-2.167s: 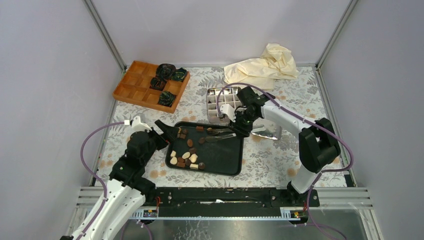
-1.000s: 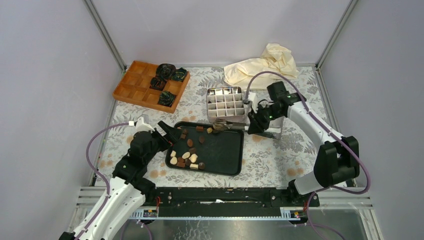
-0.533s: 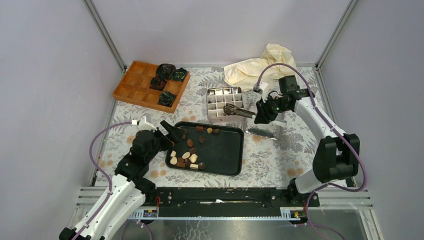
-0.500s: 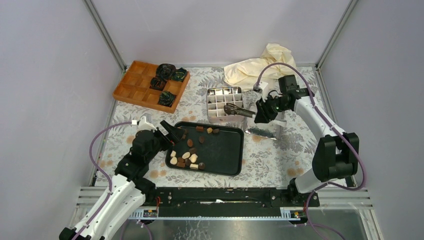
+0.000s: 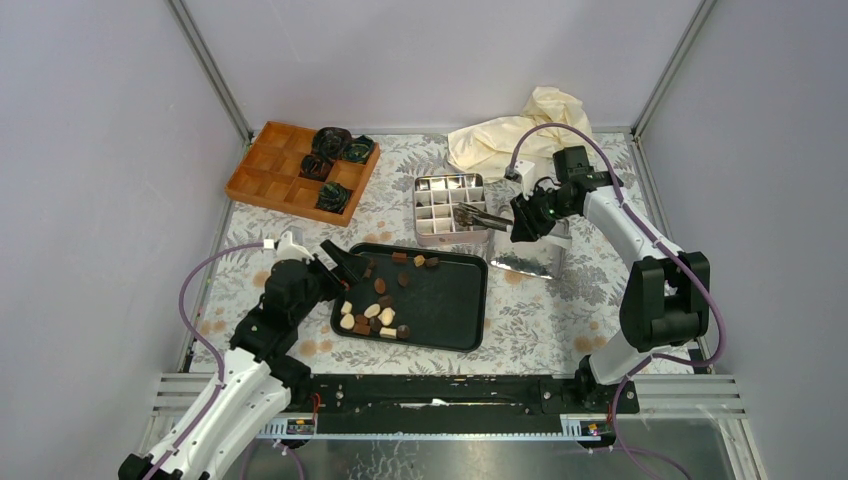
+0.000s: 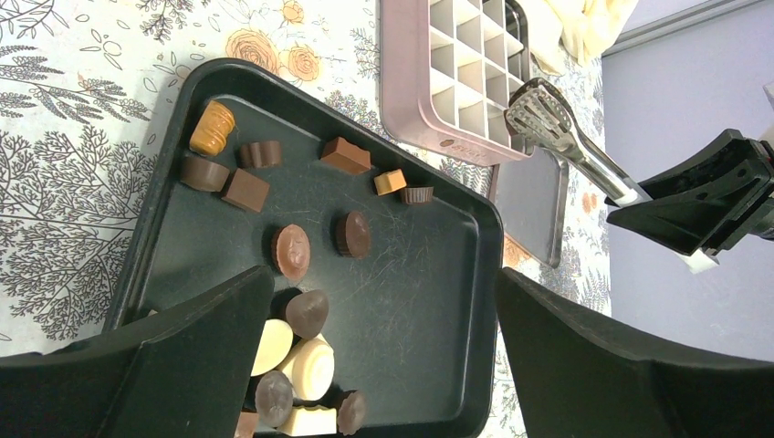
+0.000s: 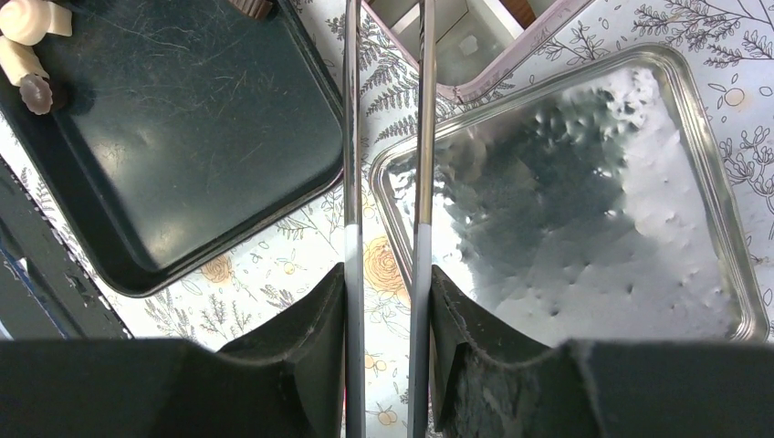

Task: Pack the chocolate
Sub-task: Place the fake chocolate in the packing box.

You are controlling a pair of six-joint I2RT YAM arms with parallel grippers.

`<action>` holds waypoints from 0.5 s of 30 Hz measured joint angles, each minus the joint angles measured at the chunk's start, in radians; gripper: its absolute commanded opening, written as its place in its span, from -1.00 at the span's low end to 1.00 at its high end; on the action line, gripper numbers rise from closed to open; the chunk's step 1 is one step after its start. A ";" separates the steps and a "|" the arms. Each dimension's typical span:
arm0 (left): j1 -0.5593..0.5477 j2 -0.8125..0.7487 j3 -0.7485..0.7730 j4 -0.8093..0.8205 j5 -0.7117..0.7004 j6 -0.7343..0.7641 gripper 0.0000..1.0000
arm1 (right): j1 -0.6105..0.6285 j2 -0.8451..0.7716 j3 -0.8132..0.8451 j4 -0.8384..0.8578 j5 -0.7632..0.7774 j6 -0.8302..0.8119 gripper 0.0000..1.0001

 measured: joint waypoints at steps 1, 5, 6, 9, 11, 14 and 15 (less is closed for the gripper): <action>0.000 0.002 0.000 0.002 0.000 0.000 0.97 | 0.000 0.000 0.000 0.000 0.000 0.000 -0.23; 0.000 0.016 0.000 0.011 0.000 0.000 0.97 | 0.000 0.000 0.000 0.000 0.005 0.000 -0.10; 0.000 0.023 0.000 0.015 0.006 0.000 0.97 | 0.000 0.000 0.000 0.000 0.006 0.001 -0.08; 0.000 0.035 0.000 0.028 0.016 0.000 0.97 | 0.000 0.000 0.000 0.000 0.006 0.002 -0.05; 0.000 0.044 0.000 0.031 0.022 0.000 0.97 | 0.000 0.000 0.000 0.000 0.006 0.002 -0.05; 0.000 0.046 0.000 0.034 0.025 0.000 0.97 | 0.000 0.000 0.000 0.000 0.006 0.002 -0.08; 0.000 0.045 0.000 0.035 0.025 0.000 0.98 | 0.000 0.000 0.000 0.000 0.005 0.002 -0.08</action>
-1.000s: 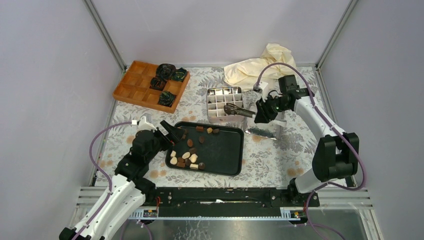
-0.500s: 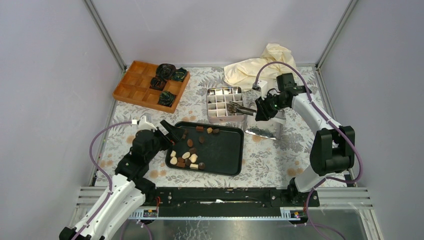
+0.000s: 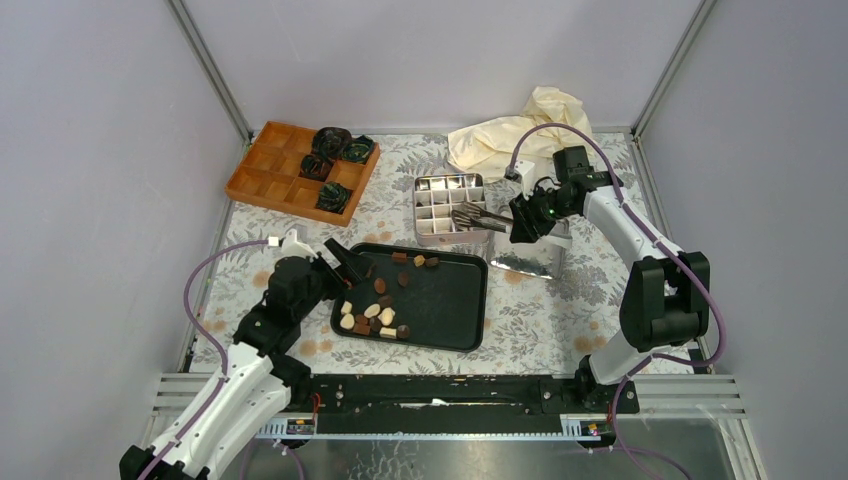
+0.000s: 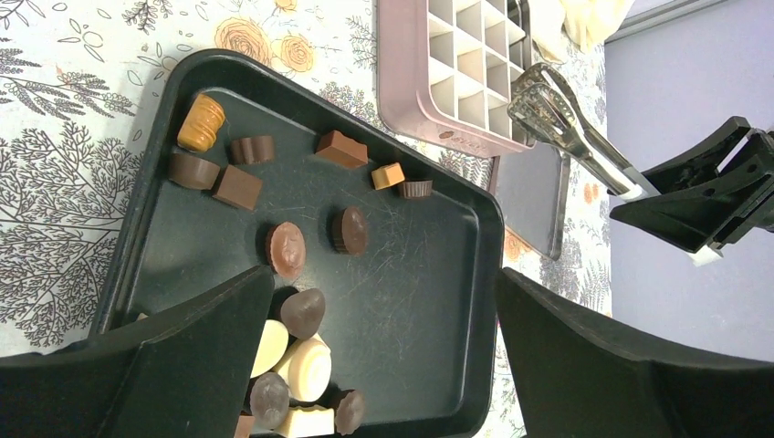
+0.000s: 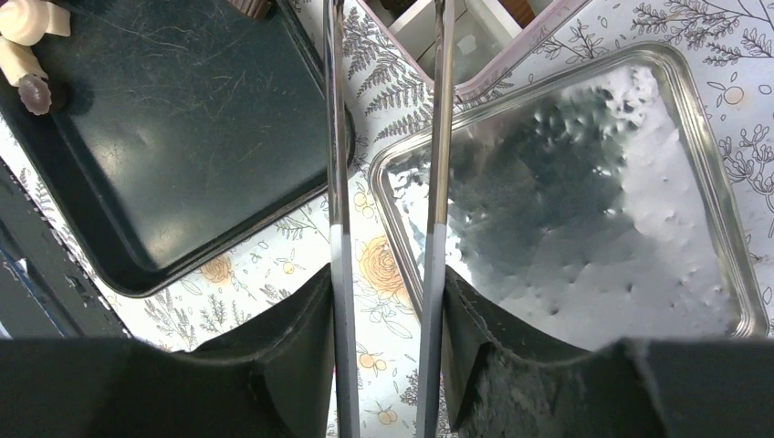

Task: Pack the chocolate
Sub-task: Place the fake chocolate in the packing box, then pick up the fake chocolate from the plate.

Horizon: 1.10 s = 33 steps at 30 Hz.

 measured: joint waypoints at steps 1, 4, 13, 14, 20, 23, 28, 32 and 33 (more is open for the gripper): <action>0.000 -0.001 0.000 0.000 0.000 0.000 0.97 | 0.000 0.000 0.000 0.000 -0.002 0.000 -0.08; 0.000 -0.005 0.000 0.000 0.000 0.001 0.97 | 0.000 -0.006 0.000 -0.006 -0.033 -0.012 -0.09; 0.000 -0.025 0.000 -0.001 -0.008 0.006 0.97 | 0.011 -0.168 -0.134 -0.031 -0.285 -0.182 -0.11; 0.000 -0.026 0.000 -0.001 -0.011 0.006 0.97 | 0.020 -0.172 -0.143 -0.035 -0.296 -0.198 -0.10; 0.000 -0.026 0.000 -0.001 -0.024 0.005 0.97 | 0.158 -0.164 -0.230 -0.057 -0.310 -0.375 -0.10; 0.000 -0.028 0.000 -0.001 -0.028 0.005 0.97 | 0.233 -0.134 -0.230 -0.046 -0.248 -0.414 -0.11; 0.000 -0.051 -0.001 -0.009 -0.032 0.005 0.97 | 0.296 -0.064 -0.230 -0.008 -0.132 -0.428 -0.09; 0.000 -0.080 -0.011 -0.009 -0.040 0.003 0.97 | 0.328 -0.025 -0.224 0.024 -0.054 -0.412 -0.09; 0.000 -0.086 -0.014 -0.010 -0.043 0.002 0.97 | 0.340 -0.016 -0.216 0.029 -0.035 -0.401 -0.09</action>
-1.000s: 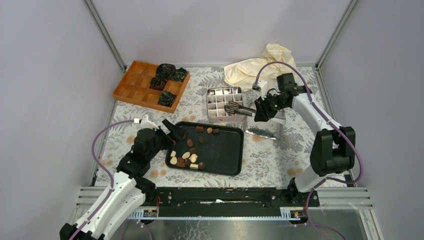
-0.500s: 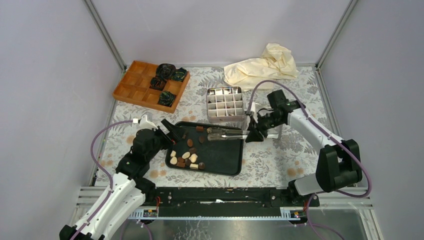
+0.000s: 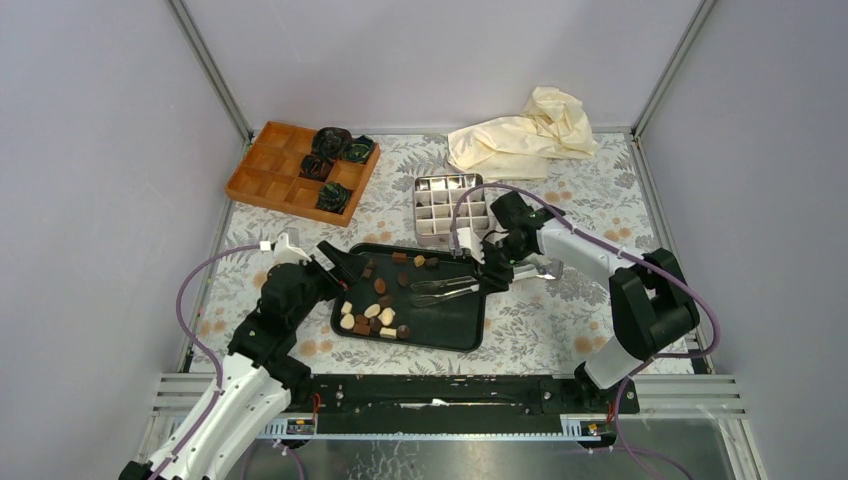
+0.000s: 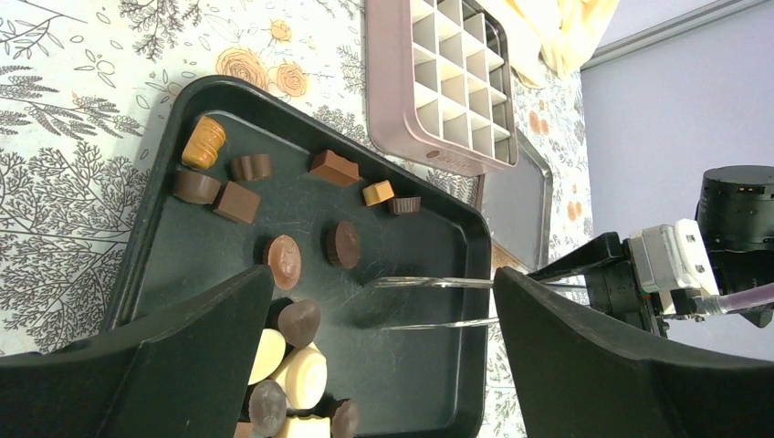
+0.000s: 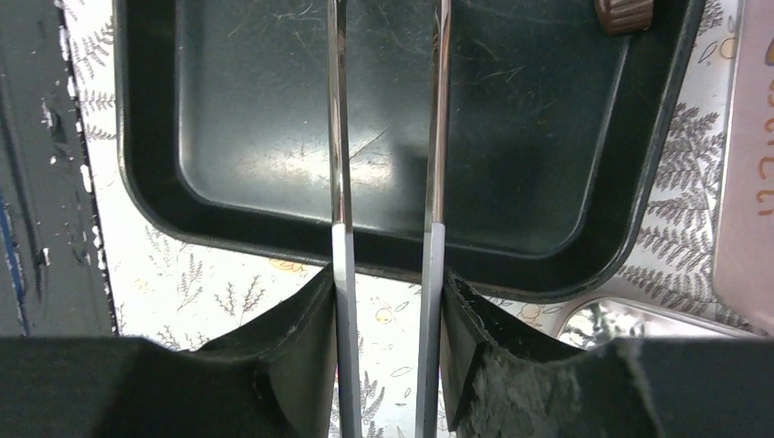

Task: Pack the chocolate
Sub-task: Pick up the fake chocolate from the plate.

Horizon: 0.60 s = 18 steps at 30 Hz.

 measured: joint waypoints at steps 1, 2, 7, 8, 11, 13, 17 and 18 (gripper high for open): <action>0.000 -0.003 -0.003 0.000 -0.004 -0.002 0.97 | 0.008 0.006 0.006 0.005 0.011 0.008 -0.08; 0.000 -0.003 -0.004 -0.001 -0.006 -0.003 0.97 | 0.017 0.012 0.014 0.010 0.023 0.017 -0.08; 0.000 0.003 -0.005 -0.001 -0.012 -0.004 0.97 | 0.041 0.024 0.043 0.047 0.066 0.069 -0.06; 0.000 0.007 -0.005 -0.001 -0.012 -0.004 0.97 | 0.044 0.026 0.047 0.052 0.078 0.080 -0.06; 0.000 0.025 -0.005 0.002 -0.012 -0.004 0.97 | 0.053 0.038 0.061 0.067 0.102 0.117 -0.06; 0.000 0.037 -0.005 0.003 -0.012 -0.004 0.97 | 0.064 0.053 0.073 0.078 0.116 0.137 -0.06; 0.000 0.057 -0.005 0.003 -0.011 -0.003 0.97 | 0.094 0.075 0.089 0.096 0.134 0.175 -0.06; 0.000 0.061 -0.005 0.004 -0.011 -0.003 0.97 | 0.101 0.077 0.090 0.099 0.135 0.182 -0.06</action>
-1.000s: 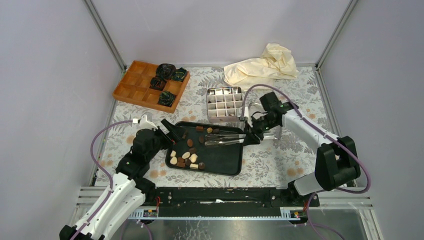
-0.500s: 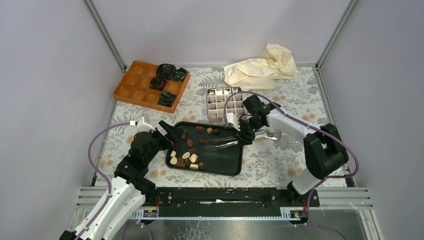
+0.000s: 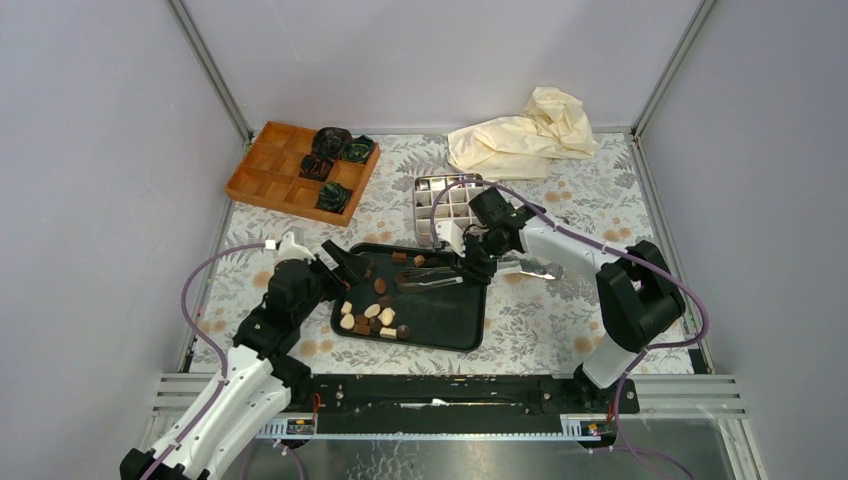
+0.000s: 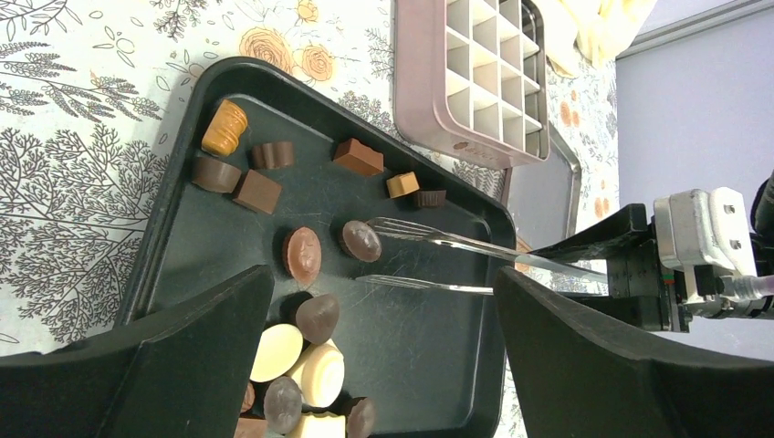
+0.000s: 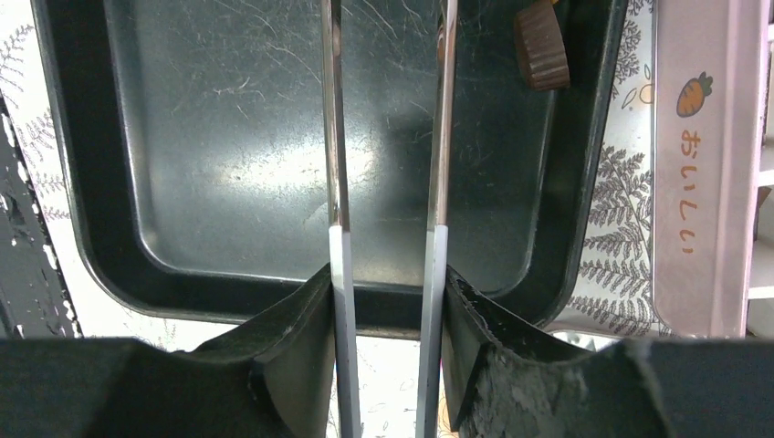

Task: Pack the chocolate
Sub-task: Pick up the fake chocolate from the plate.

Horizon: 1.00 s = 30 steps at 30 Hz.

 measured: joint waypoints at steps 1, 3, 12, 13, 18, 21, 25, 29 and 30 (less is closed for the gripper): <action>0.000 0.004 0.000 0.002 0.000 0.000 0.97 | 0.006 0.000 0.001 0.000 0.003 0.006 -0.06; 0.000 0.011 0.000 0.006 0.000 0.000 0.97 | 0.015 0.000 0.007 0.000 0.008 0.016 -0.06; 0.000 0.031 0.000 0.024 0.001 0.000 0.97 | 0.033 0.018 0.030 0.004 0.025 0.047 -0.09; 0.000 0.031 0.000 0.024 0.001 0.000 0.97 | 0.036 0.022 0.032 0.004 0.027 0.050 -0.10; 0.000 0.031 0.000 0.024 0.000 0.000 0.97 | 0.044 0.032 0.045 0.003 0.044 0.066 -0.42; 0.000 0.026 0.000 0.024 0.000 0.000 0.97 | 0.044 0.032 0.048 0.003 0.052 0.077 -0.63; 0.000 0.010 0.000 0.023 0.000 0.000 0.97 | 0.044 0.029 0.048 -0.001 0.050 0.089 -0.88; 0.000 0.000 0.000 0.023 0.000 0.000 0.97 | 0.038 0.002 0.048 -0.026 0.037 0.095 -0.95; 0.000 -0.001 0.000 0.023 0.000 0.000 0.97 | 0.034 -0.006 0.047 -0.033 0.026 0.095 -0.96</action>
